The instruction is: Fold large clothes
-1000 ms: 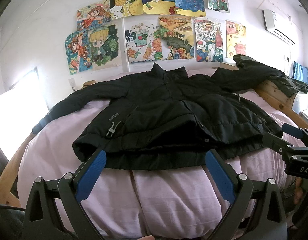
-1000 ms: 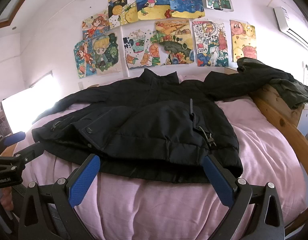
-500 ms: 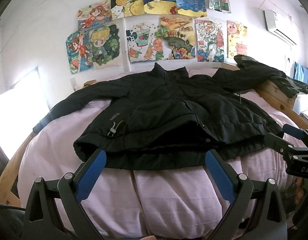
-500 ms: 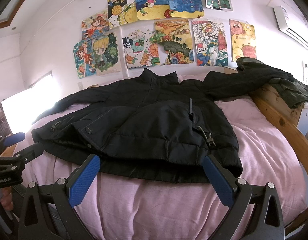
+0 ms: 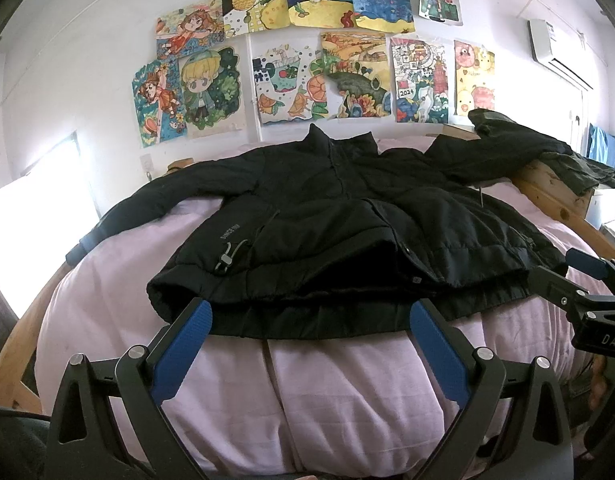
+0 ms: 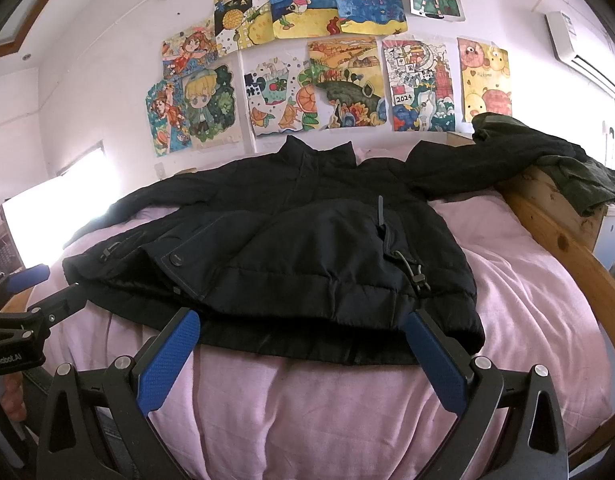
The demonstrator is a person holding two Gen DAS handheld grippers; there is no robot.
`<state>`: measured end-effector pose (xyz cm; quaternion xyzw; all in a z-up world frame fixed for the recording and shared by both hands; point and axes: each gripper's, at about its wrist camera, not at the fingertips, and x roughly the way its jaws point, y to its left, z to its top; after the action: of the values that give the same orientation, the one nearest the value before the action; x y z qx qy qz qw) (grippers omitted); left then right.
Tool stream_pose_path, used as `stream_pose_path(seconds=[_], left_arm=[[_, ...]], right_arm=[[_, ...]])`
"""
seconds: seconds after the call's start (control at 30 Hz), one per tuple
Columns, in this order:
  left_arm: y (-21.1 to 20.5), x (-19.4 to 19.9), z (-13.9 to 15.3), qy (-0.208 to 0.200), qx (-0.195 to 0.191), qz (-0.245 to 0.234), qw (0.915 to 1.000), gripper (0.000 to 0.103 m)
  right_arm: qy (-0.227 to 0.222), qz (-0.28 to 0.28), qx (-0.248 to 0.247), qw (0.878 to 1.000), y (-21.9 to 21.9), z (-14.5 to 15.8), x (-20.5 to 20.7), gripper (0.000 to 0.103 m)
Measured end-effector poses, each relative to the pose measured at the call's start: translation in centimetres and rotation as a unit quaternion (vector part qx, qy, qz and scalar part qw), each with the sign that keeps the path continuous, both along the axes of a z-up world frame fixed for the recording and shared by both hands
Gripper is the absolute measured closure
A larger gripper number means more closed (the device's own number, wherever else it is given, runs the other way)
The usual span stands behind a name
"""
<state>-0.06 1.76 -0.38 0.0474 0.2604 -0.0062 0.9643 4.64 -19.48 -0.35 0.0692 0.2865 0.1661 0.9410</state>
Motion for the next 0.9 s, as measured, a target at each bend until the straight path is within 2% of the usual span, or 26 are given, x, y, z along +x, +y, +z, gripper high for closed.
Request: stream_pose_path(seconds=[0.9], left_arm=[[-0.17, 0.03, 0.1, 0.001, 0.0, 0.001, 1.0, 0.005]], right_arm=[[0.002, -0.001, 0.001, 1.0, 0.06, -0.16, 0.06, 0.0]])
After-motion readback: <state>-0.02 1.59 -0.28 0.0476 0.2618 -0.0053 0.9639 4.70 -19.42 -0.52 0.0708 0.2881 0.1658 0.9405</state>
